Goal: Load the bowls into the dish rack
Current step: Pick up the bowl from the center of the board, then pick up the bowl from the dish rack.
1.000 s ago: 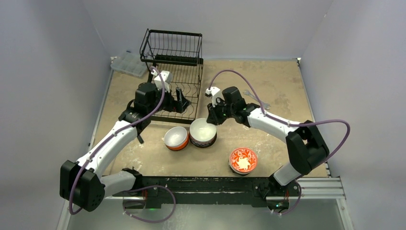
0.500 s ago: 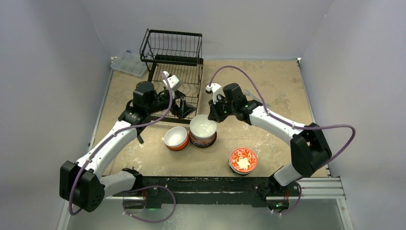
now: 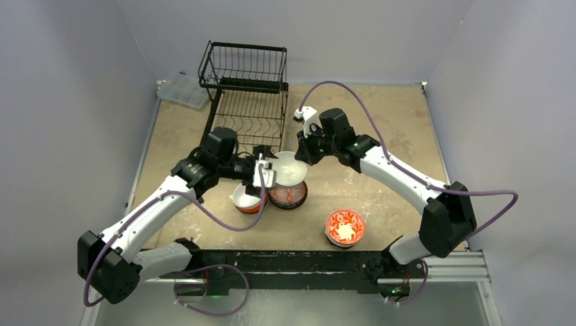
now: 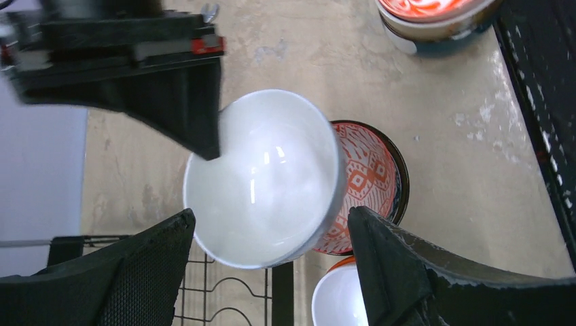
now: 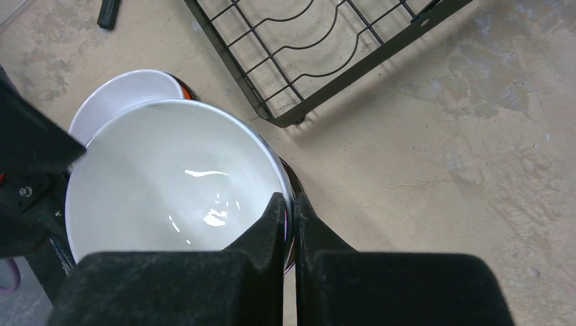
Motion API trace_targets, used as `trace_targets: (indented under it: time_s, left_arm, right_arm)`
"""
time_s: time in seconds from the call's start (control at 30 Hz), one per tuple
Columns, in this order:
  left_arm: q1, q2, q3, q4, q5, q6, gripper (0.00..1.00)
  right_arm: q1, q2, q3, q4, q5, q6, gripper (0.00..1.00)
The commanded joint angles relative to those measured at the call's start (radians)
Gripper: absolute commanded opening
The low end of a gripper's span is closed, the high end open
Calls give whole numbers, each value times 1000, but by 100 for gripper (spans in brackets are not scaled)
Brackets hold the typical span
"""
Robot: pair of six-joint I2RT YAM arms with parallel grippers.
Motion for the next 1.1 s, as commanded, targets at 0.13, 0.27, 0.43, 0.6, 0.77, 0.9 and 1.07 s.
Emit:
trace_targets:
  time_s: [0.13, 0.27, 0.43, 0.6, 0.77, 0.9, 1.07]
  left_arm:
    - [-116, 31, 60, -133, -155, 312, 81]
    - [-170, 79, 78, -177, -240, 326, 72]
    - [-220, 121, 97, -190, -324, 314, 48]
    - [-233, 124, 123, -198, -356, 304, 9]
    - [-234, 102, 116, -156, -357, 221, 0]
    - [-233, 70, 83, -71, -382, 109, 0]
    - [-232, 12, 4, 102, -464, -70, 0]
  right_arm:
    - [0, -19, 95, -6, -6, 11, 0]
    - [0, -17, 103, -7, -17, 12, 0]
    - [0, -16, 110, -12, -20, 9, 0]
    - [0, -13, 110, -12, -7, 9, 0]
    - [-2, -35, 72, 18, -8, 45, 12]
    - [-4, -85, 2, 98, 73, 99, 65]
    - [-39, -174, -86, 197, 104, 204, 99]
